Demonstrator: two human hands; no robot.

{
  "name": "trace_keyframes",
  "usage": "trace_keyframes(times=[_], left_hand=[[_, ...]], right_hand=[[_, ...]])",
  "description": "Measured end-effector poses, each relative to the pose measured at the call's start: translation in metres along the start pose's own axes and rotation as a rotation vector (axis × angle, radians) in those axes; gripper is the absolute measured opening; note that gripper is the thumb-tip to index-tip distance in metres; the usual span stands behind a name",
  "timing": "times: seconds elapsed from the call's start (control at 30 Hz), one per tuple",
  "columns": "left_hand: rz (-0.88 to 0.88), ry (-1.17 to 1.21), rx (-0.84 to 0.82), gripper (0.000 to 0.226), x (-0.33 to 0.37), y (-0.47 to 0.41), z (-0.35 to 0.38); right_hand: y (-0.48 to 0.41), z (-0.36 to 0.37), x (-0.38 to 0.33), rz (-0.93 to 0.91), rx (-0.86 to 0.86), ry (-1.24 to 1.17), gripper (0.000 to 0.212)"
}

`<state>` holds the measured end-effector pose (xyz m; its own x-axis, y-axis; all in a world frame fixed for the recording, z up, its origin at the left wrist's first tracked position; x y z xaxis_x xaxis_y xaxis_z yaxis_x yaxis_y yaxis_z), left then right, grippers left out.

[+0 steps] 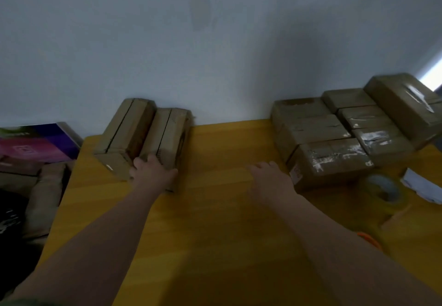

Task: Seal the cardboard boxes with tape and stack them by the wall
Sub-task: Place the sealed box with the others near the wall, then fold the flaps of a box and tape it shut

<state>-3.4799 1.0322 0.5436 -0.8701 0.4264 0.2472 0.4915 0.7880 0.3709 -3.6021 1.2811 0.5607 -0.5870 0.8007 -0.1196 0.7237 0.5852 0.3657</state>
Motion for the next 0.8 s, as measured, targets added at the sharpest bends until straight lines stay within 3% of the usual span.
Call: trace_keyframes(times=[0.3,0.53,0.67,0.8], left_hand=[[0.112,-0.137,0.016,0.097,0.004,0.0,0.013],[0.445,-0.203,-0.124,0.1,0.041,0.06,0.055],[0.529,-0.238,-0.219,0.103,0.055,0.09,0.073],[0.555,-0.294,-0.245,0.105,0.057,0.101,0.079]], right_hand=[[0.031,0.03,0.003,0.129,-0.008,-0.102,0.056],[0.082,0.044,0.058,0.312,0.065,-0.133,0.04],[0.11,0.053,0.092,0.421,0.146,-0.145,0.046],[0.129,0.071,0.12,0.529,0.094,-0.116,0.048]])
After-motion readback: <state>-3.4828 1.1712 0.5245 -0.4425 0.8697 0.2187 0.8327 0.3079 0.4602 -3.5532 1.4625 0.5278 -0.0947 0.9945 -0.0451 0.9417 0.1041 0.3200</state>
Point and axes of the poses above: each hand's wrist, its own y-axis away from the middle knuckle, its own z-axis out of the palm, x = y × z, the point moved 6 cm from there along -y, towards the middle knuckle, and after that the axes turned 1 degree about x, right-handed, at the moved point
